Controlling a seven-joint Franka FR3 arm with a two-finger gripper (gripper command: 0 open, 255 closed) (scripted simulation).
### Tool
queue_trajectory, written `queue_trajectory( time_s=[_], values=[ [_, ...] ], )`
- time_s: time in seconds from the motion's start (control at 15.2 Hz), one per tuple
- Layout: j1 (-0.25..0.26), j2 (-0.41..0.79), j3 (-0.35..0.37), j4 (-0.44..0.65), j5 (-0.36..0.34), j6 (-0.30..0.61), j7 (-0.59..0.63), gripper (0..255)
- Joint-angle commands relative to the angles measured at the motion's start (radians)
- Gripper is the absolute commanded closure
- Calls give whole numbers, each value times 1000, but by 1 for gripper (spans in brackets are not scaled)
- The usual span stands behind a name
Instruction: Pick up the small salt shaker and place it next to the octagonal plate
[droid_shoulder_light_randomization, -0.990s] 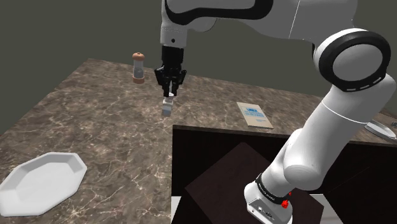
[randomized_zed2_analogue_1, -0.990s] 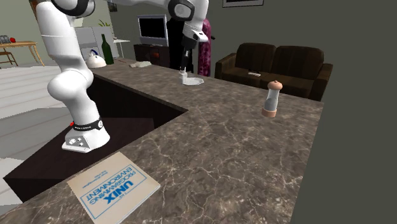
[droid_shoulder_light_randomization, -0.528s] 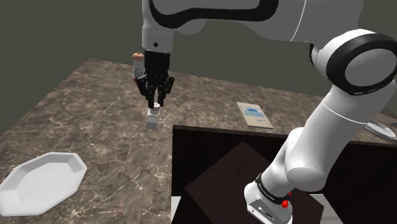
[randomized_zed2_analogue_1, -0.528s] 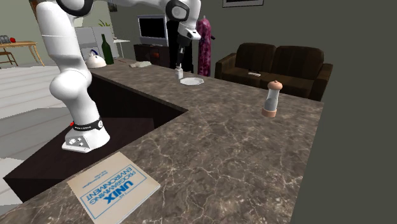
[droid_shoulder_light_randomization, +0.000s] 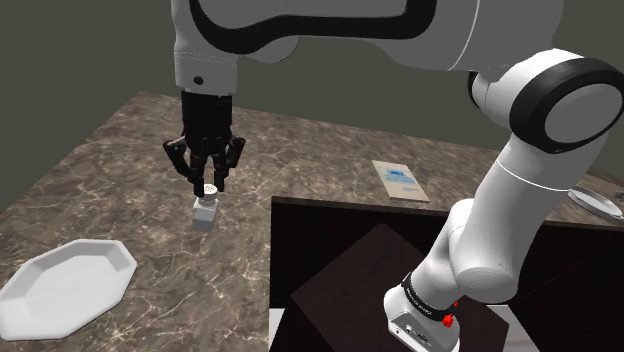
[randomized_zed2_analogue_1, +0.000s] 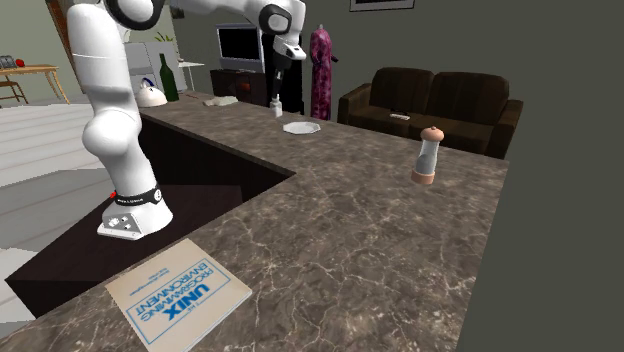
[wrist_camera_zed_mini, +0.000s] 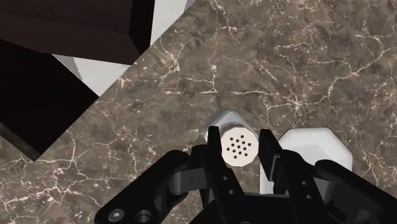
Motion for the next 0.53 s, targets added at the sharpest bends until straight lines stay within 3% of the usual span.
queue_trajectory(
  time_s=[0.0,0.07,0.46],
  values=[
    [29,33,21,39,-4,9,51,255],
    [50,57,35,66,-9,14,87,255],
    [52,64,34,-5,-8,89,68,255]
  ],
)
